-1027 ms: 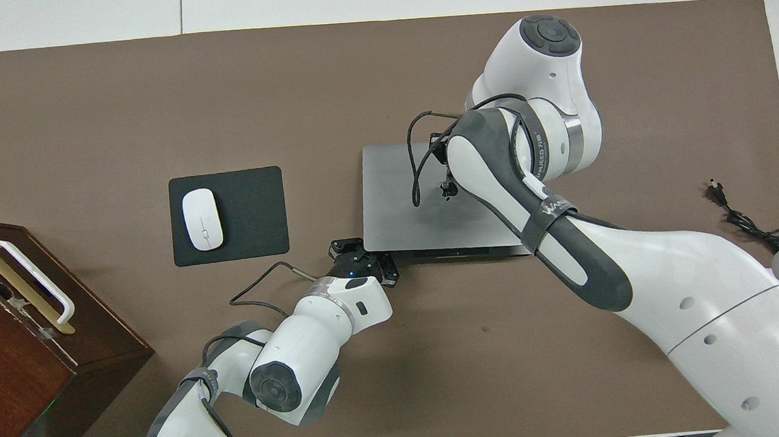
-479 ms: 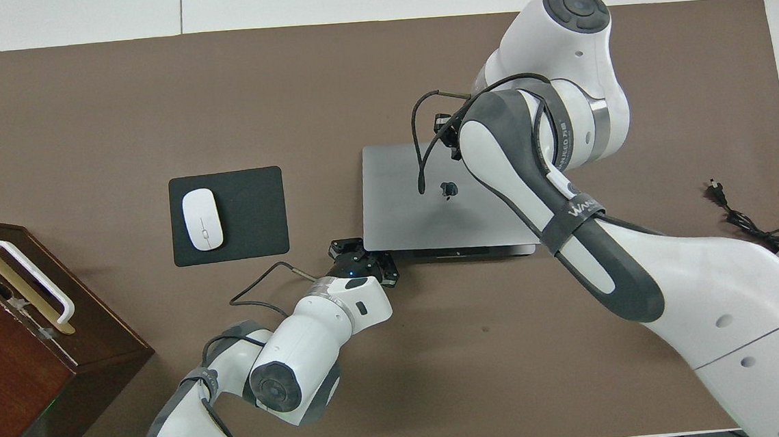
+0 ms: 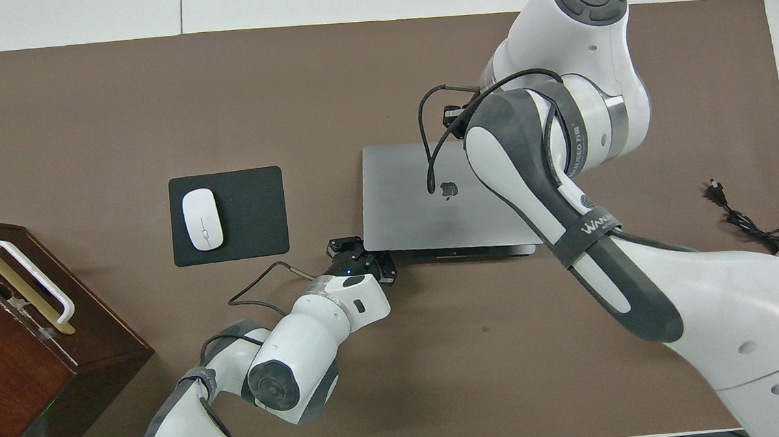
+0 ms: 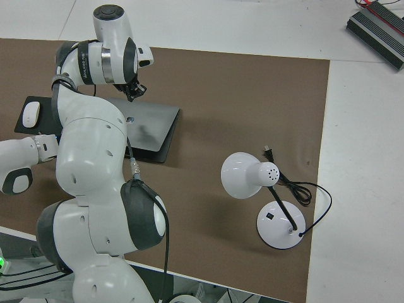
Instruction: Close laptop with both arms
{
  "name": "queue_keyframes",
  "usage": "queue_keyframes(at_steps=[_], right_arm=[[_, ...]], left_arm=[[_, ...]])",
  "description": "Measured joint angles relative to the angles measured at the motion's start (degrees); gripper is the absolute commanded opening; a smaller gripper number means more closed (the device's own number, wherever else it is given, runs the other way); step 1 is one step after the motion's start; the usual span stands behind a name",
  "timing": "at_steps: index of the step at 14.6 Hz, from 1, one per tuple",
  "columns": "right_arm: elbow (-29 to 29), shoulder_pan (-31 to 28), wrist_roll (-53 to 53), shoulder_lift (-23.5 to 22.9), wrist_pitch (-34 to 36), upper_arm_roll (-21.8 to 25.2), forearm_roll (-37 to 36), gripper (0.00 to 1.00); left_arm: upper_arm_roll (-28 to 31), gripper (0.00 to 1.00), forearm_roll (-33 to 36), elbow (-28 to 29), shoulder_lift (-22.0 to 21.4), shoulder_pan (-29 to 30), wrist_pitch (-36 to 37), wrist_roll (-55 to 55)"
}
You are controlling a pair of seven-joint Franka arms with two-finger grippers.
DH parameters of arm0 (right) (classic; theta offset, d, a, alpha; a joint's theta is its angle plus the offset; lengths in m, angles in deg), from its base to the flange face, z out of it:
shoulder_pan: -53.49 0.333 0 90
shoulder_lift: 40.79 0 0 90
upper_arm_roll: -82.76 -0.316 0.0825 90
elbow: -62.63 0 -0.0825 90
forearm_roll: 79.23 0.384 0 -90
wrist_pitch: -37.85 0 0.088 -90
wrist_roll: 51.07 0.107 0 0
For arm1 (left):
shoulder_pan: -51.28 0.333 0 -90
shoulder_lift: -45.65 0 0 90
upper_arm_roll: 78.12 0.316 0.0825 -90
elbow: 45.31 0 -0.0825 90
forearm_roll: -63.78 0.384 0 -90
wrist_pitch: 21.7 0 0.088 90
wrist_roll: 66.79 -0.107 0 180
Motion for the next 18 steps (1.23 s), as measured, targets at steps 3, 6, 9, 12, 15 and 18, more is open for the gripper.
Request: queue_keyframes(at_steps=[3, 6, 9, 12, 15, 18], right_arm=[[0.0, -0.4, -2.9, 1.9, 1.2, 0.1, -1.6, 0.00], [0.0, -2.1, -6.2, 3.7, 3.4, 0.2, -1.7, 0.00], [0.4, -3.2, -7.8, 5.9, 5.5, 0.2, -1.7, 0.00], [1.9, -3.6, -8.2, 8.6, 6.0, 0.2, -1.9, 0.00], [3.6, -4.5, -9.3, 11.6, 6.1, 0.2, -2.0, 0.00], [6.1, -5.8, -12.3, 14.8, 6.2, 0.2, -2.0, 0.00]], left_arm=[[0.2, 0.00, 0.0, 0.4, -0.4, 0.9, 0.1, 0.1], [0.2, 0.00, 0.0, 1.0, -2.4, 1.4, 2.6, 0.2], [0.2, 0.00, 0.0, 1.1, -7.7, 1.6, 11.6, 0.4], [0.3, 0.00, 0.0, 1.6, -15.1, 2.2, 23.4, 0.4], [0.3, 0.00, 0.0, 2.0, -21.4, 2.2, 35.2, 0.4], [0.5, 0.00, 0.0, 2.0, -26.6, 3.2, 45.5, 0.4]])
